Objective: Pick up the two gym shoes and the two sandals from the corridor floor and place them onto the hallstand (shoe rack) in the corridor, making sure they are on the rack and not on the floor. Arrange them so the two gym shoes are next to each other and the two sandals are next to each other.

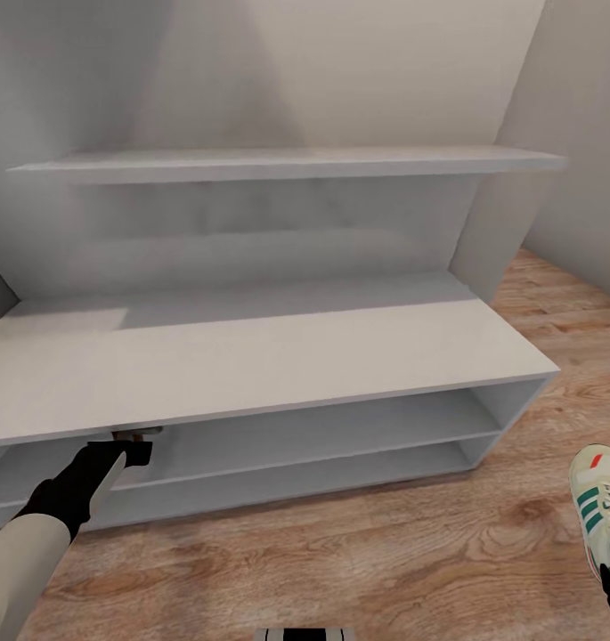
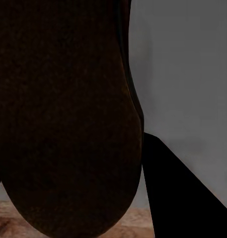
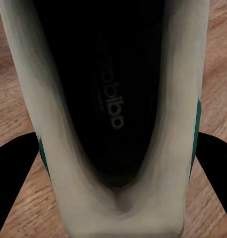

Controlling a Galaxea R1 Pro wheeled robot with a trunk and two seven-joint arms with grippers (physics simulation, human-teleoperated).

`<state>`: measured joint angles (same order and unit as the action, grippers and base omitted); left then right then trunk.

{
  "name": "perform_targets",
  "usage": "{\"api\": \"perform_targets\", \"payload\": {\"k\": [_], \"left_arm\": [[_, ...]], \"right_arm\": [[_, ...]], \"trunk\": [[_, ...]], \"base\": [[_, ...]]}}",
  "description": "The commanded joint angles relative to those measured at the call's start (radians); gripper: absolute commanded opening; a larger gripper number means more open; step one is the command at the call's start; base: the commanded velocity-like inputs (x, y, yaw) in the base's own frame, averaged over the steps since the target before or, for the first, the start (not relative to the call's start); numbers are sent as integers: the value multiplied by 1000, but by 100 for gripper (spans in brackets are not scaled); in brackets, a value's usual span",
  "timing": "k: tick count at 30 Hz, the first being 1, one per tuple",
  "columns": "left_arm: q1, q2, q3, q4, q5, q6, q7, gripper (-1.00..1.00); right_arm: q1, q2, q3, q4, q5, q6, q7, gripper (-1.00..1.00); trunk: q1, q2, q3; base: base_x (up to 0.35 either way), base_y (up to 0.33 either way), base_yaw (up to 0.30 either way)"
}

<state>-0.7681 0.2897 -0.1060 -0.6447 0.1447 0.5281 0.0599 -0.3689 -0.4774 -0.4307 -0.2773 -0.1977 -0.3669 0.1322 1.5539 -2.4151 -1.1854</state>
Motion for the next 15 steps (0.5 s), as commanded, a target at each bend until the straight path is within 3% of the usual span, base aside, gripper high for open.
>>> {"api": "perform_targets", "payload": {"k": [1,3,4,15], "left_arm": [[0,2,-7,-1,7,5,5,-100],[0,1,-7,-1,7,5,5,-100],[0,1,-6,-1,7,5,5,100],[0,2,-5,-1,7,4,6,100]], "right_arm": [[-1,0,-3,1,-11,-3,10,-100],[-1,0,-3,2,-10,-3,10,-100],[-1,0,-3,2,-10,-3,10,-100],[-1,0,-3,2,-10,-3,10,-100]], "trunk": [[0,0,-1],[0,0,-1],[0,0,-1],[0,0,-1]], "base": [[4,0,0],[2,0,0],[0,0,0],[-2,0,0]]}}
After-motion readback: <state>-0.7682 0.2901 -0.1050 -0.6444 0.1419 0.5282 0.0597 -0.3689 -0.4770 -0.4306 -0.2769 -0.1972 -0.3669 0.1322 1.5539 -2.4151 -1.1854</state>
